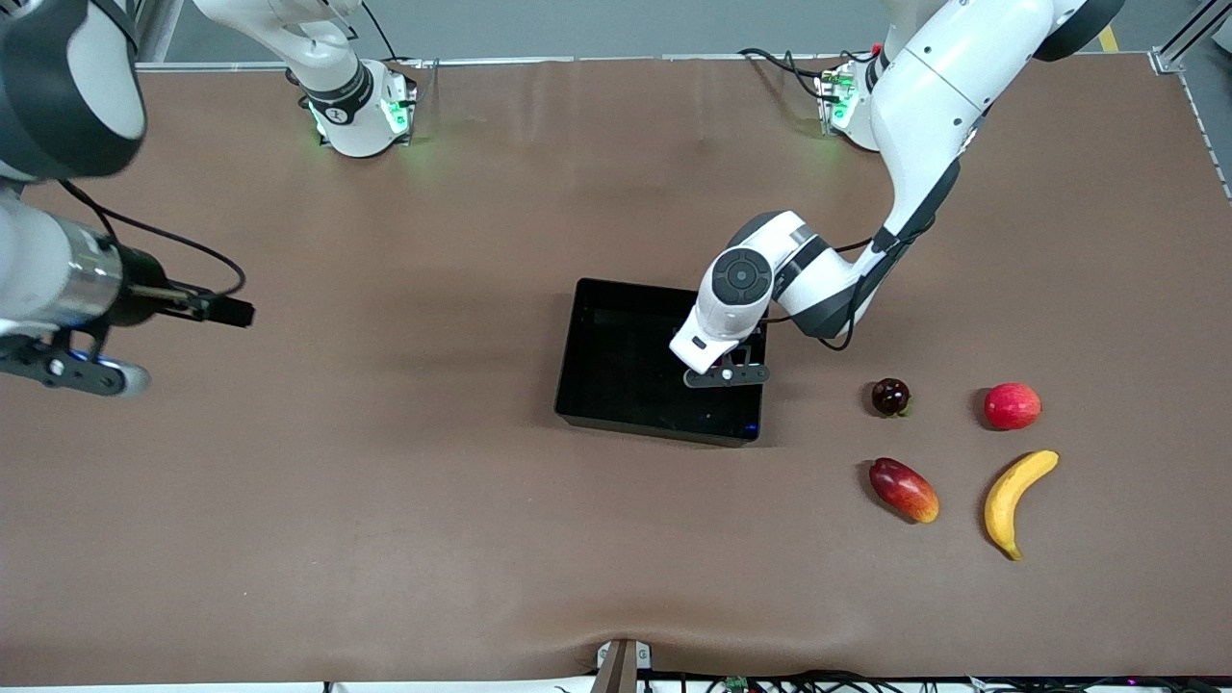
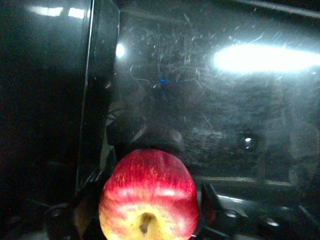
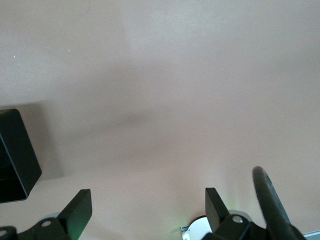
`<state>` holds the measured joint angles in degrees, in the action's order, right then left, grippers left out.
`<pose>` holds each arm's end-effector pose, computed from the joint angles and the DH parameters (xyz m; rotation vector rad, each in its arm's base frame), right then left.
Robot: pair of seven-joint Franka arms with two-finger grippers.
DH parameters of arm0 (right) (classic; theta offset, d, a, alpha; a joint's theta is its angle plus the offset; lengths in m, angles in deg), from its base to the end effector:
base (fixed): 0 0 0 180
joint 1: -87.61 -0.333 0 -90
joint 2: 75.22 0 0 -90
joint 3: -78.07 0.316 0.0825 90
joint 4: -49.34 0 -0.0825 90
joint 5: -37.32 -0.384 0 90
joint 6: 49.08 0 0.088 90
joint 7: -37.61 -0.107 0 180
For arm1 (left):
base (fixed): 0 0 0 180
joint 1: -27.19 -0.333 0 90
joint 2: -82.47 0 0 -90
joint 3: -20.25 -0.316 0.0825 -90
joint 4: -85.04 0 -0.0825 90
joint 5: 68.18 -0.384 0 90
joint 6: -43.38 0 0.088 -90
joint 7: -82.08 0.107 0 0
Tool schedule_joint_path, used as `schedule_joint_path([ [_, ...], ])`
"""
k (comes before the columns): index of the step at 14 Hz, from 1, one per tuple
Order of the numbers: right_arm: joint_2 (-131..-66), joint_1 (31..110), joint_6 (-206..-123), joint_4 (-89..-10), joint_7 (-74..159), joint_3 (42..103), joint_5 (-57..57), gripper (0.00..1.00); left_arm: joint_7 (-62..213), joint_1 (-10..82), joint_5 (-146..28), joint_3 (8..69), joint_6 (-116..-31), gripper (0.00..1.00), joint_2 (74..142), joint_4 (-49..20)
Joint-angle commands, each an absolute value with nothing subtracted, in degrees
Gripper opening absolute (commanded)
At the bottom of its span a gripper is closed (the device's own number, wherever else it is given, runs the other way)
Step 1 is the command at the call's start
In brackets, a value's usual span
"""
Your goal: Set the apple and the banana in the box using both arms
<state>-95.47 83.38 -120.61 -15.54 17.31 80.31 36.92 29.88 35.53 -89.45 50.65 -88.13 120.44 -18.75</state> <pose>0.6192 0.0661 0.5912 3.0630 -0.3705 -0.3649 0.5192 -0.3777 0.2093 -3.1307 -0.0914 0.1275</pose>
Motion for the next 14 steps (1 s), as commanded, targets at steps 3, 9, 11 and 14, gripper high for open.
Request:
schedule_joint_path([
  [3, -83.07, 88.22, -127.29, -30.08, 21.52, 81.5, 38.11, 1.0, 28.82, 34.93, -90.59, 50.93, -79.79, 1.0, 115.26, -15.17],
  [9, -75.41, 90.51, -133.71, -40.03, 31.45, 81.59, 36.09, 1.0, 39.95, 30.82, -89.54, 51.37, -69.05, 1.0, 109.63, -4.98],
  [11, -70.06, 89.81, -139.14, -47.65, 31.54, 81.94, 36.09, 1.0, 46.81, 26.69, -87.18, 51.37, -66.15, 1.0, 109.19, -2.07],
  [14, -68.01, 89.89, -141.55, -50.59, 32.07, 81.94, 36.0, 1.0, 56.91, 18.78, -87.25, 51.28, -65.6, 1.0, 109.01, -1.71],
])
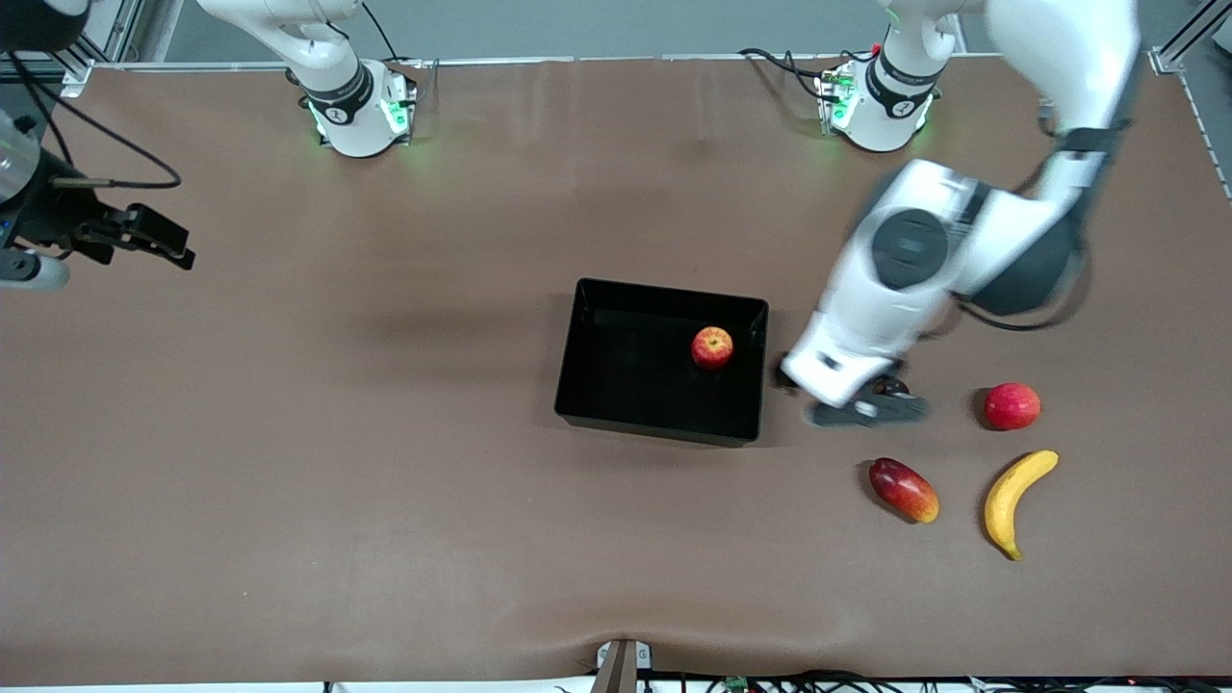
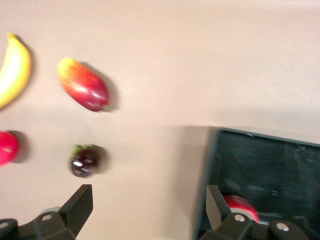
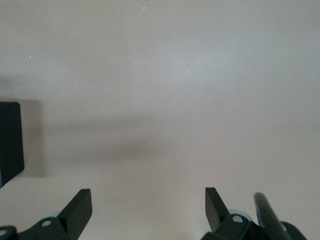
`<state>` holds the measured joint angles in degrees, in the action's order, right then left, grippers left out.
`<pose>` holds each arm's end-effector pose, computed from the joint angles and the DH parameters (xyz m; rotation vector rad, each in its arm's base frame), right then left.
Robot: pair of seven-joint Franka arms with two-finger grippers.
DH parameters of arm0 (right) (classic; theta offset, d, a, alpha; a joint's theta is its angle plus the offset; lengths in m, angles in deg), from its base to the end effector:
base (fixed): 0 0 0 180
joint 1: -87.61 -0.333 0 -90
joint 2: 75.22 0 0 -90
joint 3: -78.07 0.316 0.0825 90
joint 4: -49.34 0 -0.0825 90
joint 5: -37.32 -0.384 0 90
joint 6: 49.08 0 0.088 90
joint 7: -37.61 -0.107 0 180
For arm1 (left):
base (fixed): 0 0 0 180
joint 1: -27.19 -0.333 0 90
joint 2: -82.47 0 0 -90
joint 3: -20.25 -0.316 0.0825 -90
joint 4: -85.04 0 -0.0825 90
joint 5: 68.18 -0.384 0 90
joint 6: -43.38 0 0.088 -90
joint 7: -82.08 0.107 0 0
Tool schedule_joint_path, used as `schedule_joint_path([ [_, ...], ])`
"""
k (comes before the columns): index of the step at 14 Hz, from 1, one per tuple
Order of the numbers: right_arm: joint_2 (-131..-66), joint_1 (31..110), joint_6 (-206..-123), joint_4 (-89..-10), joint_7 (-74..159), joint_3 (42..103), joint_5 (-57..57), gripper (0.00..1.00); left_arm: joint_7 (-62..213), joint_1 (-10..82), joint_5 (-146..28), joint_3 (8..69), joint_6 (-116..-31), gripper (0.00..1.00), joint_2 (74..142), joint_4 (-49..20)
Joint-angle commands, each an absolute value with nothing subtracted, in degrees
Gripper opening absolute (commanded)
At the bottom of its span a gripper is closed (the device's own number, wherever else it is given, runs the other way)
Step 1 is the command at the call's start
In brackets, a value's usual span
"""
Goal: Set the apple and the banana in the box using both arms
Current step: 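Move the left gripper back down to the yellow banana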
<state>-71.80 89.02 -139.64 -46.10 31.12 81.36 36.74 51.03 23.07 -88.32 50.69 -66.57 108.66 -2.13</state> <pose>0.5351 0.0195 0.6130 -3.1340 0.1267 0.0408 0.6389 -0.2298 0.4257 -3.0518 -0.0135 -0.0873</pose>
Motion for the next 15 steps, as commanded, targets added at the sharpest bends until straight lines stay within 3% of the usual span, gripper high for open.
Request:
schedule_joint_path([
  [1, -68.36, 89.9, -141.37, -49.02, 32.07, 81.94, 36.0, 1.0, 60.86, 16.67, -87.51, 51.19, -66.56, 1.0, 109.8, -1.71],
  [4, -71.08, 88.75, -139.18, -43.31, 32.33, 82.03, 36.53, 1.0, 65.9, 12.18, -88.3, 50.84, -72.26, 1.0, 113.66, -1.71],
  [10, -73.2, 89.37, -138.47, -40.75, 35.15, 81.85, 35.91, 1.0, 79.85, 4.53, -91.38, 50.05, -85.97, 1.0, 122.09, -1.45],
  [15, -75.74, 89.19, -135.04, -36.54, 39.09, 81.85, 36.35, 1.0, 92.08, 4.34, -91.73, 41.27, -100.56, 1.0, 129.13, -1.45],
])
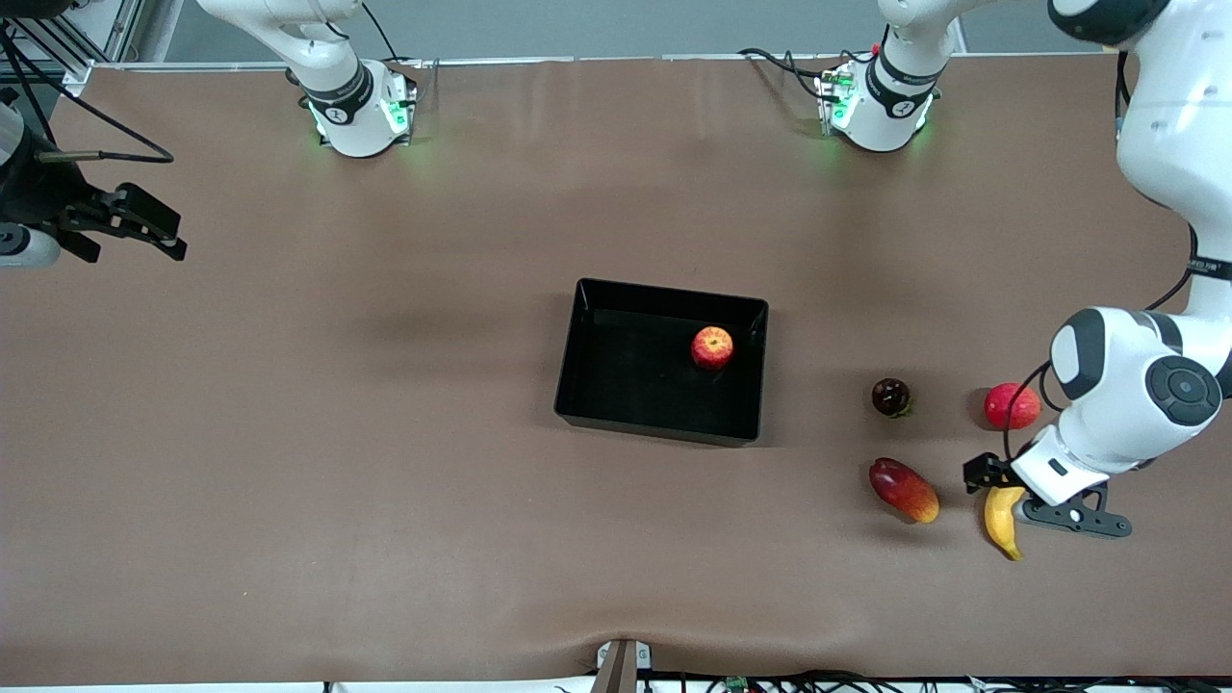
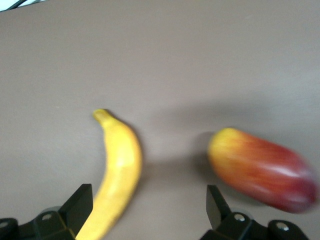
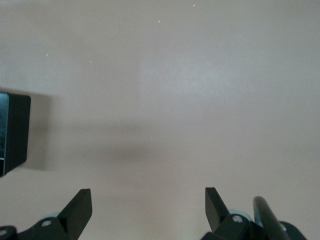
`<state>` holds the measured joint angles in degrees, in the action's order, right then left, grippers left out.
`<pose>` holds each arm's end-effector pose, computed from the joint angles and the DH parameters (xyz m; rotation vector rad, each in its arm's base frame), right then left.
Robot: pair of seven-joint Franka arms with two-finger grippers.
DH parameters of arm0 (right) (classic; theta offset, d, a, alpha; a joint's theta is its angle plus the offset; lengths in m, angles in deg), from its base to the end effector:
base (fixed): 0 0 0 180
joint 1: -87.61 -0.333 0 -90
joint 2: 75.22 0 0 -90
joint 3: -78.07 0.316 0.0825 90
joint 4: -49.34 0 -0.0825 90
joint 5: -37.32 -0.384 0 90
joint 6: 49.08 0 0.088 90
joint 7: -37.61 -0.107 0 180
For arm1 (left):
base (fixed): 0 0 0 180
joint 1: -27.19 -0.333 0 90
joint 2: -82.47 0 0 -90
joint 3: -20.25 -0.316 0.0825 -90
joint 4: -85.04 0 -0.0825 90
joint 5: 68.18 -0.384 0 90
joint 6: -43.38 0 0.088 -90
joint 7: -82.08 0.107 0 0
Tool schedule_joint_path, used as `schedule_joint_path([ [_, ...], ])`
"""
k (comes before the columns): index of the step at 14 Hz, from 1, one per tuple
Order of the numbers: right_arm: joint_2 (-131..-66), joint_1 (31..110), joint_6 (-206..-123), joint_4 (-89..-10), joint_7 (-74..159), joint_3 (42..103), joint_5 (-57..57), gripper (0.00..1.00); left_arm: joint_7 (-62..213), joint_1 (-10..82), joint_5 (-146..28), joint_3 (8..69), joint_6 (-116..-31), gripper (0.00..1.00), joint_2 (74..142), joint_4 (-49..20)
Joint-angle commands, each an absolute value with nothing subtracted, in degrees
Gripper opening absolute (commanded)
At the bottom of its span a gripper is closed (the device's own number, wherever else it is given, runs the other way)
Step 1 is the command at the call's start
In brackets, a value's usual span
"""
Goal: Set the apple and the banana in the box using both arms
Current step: 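Move the left gripper back down to the yellow banana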
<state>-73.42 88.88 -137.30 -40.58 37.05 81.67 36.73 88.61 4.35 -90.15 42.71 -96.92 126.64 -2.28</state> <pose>0.5413 0.0237 0.6396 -3.1329 -0.0489 -0.0023 0.7271 0.0575 0.2490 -3.0684 0.3797 -0.3447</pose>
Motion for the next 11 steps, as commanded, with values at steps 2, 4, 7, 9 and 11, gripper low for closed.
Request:
schedule_joint_path([
  [2, -75.75, 89.37, -134.95, -36.79, 39.98, 81.85, 36.35, 1.0, 95.96, 4.61, -91.65, 39.42, -103.47, 1.0, 131.85, -1.01],
  [4, -75.75, 89.28, -134.95, -36.79, 40.68, 81.76, 36.35, 1.0, 96.06, 4.34, -91.82, 39.24, -104.28, 1.0, 133.09, -0.92],
  [7, -75.66, 89.28, -133.37, -36.88, 40.6, 81.76, 36.35, 1.0, 99.29, 4.34, -92.09, 39.24, -104.28, 0.44, 132.57, -0.92],
  [9, -75.4, 89.19, -133.63, -37.66, 40.51, 81.76, 36.35, 1.0, 103.07, 3.56, -92.17, 39.24, -104.28, 0.01, 132.39, -0.83],
  [11, -74.69, 89.19, -134.16, -38.98, 40.51, 81.76, 36.35, 1.0, 106.15, 2.76, -92.17, 39.24, -104.19, 0.0, 131.78, -0.75],
])
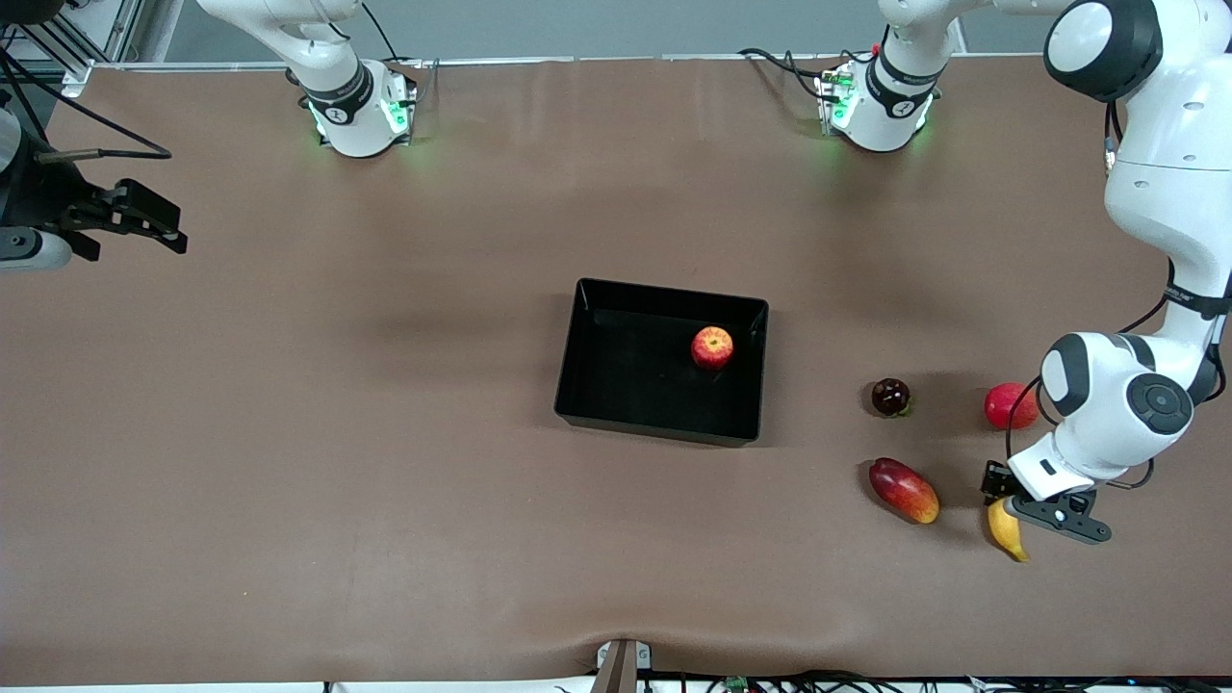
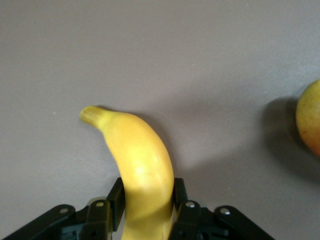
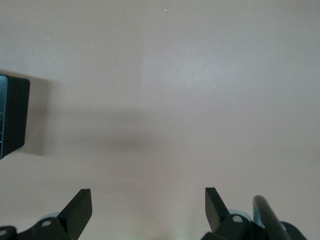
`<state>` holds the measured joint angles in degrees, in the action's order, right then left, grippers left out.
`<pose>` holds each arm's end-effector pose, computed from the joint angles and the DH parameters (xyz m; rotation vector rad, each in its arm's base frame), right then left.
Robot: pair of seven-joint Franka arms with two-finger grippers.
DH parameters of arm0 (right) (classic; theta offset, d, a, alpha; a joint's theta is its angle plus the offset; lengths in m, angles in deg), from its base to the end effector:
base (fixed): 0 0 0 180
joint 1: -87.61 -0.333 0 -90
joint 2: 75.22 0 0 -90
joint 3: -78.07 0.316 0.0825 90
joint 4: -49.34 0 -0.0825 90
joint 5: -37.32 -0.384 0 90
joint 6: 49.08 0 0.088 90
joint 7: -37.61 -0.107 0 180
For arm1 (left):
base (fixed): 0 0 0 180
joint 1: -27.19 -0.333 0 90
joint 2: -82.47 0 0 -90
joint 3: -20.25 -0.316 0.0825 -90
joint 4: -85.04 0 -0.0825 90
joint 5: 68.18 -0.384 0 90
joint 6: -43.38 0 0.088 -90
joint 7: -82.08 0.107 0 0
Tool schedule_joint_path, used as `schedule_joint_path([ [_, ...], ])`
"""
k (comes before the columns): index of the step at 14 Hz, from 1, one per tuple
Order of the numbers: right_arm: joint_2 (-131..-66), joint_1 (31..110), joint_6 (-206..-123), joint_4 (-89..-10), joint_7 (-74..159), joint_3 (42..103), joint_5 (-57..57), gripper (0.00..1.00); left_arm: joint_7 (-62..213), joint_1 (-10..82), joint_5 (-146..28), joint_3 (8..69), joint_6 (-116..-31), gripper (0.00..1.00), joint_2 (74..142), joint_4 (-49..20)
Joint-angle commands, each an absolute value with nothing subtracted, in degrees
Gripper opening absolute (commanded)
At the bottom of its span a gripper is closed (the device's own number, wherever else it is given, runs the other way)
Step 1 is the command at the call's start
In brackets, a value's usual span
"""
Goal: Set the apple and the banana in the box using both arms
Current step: 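Move the left gripper back down to the yellow banana, then close the left gripper on the banana and lift it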
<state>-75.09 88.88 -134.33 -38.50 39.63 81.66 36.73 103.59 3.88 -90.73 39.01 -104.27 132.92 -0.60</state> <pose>0.5450 0.0233 0.6363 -3.1286 -0.1195 0.0673 0.7276 0.0984 0.1891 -2.9647 0.6922 -0.3831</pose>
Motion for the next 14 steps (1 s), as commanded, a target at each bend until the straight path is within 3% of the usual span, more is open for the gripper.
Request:
schedule_joint_path([
  [1, -74.69, 89.19, -134.16, -38.99, 40.51, 81.76, 36.35, 1.0, 107.21, 2.67, -92.18, 39.24, -104.01, 0.0, 130.99, -0.74],
  [4, -74.69, 89.19, -134.16, -38.9, 40.51, 81.76, 36.35, 1.0, 111.51, 2.67, -92.09, 40.02, -101.92, 0.0, 128.27, -0.22],
  [9, -74.69, 89.28, -134.6, -38.81, 40.51, 81.76, 36.35, 1.0, 111.89, 3.81, -87.98, 44.24, -86.56, 0.0, 118.71, 1.28],
  [14, -74.78, 89.72, -134.6, -38.81, 40.51, 81.59, 36.26, 1.0, 91.55, 6.44, -86.02, 50.3, -75.2, 0.0, 113.94, 0.84],
])
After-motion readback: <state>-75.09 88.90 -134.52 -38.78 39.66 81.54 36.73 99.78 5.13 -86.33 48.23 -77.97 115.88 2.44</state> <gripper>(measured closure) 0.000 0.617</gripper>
